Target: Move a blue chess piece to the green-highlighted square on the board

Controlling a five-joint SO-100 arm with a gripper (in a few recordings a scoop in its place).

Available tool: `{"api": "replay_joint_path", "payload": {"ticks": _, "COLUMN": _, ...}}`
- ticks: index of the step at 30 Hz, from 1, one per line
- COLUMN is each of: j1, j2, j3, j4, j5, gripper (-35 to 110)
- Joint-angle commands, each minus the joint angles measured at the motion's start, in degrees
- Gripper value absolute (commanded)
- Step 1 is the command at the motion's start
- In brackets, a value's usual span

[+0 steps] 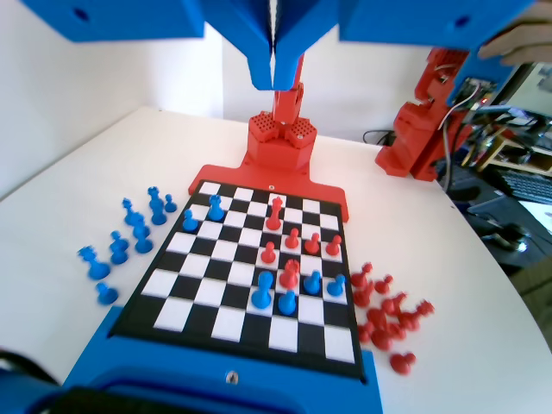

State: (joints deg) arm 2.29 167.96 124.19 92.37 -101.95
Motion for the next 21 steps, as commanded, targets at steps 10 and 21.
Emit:
{"api": "replay_joint_path", "payload": {"ticks": 10, "j1": -0.18, "j2": 7.12, "j3": 0.53, "j4": -2.20, "j5": 0.00, "gripper": 1}}
{"api": "replay_joint_path", "payload": {"ticks": 21, "j1": -0.88, "j2": 7.12, "j3": 0.53, "j4": -2.20, "j5": 0.18, "gripper": 1}}
